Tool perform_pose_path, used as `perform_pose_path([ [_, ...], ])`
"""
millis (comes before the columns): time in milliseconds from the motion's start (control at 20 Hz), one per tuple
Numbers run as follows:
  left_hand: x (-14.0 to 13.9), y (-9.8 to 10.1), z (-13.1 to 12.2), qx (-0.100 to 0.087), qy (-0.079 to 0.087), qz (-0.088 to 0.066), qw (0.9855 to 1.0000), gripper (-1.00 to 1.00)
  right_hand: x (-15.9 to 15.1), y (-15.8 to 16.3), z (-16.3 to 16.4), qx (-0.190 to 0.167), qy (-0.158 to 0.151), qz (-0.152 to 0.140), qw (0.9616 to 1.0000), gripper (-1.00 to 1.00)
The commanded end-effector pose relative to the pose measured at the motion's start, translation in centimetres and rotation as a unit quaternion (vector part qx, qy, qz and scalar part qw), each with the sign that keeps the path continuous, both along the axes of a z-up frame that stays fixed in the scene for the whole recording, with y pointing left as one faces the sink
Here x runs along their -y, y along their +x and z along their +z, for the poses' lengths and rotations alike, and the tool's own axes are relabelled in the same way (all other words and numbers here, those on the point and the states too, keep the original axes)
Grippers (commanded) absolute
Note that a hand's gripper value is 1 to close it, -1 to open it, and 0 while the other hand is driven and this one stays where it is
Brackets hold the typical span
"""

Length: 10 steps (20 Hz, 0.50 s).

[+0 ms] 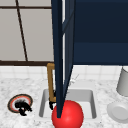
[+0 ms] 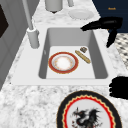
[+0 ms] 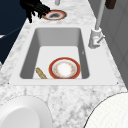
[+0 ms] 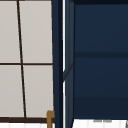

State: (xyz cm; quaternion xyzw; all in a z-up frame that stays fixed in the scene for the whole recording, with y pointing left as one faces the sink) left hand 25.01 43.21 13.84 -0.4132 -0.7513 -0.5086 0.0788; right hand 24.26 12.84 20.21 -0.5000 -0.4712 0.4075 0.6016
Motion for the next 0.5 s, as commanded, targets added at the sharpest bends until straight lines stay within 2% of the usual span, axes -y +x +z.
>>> perform_pose_path([
  [0, 0.0, 0.0, 0.0, 0.000, 0.000, 0.000, 1.0000, 0.00, 0.0, -0.7, 3.1, -0.006, 0.015, -0.015, 0.9998, -1.00],
  [450, 0.0, 0.0, 0.0, 0.000, 0.000, 0.000, 1.0000, 0.00, 0.1, -2.1, 10.3, -0.005, 0.020, -0.022, 0.9995, -1.00],
])
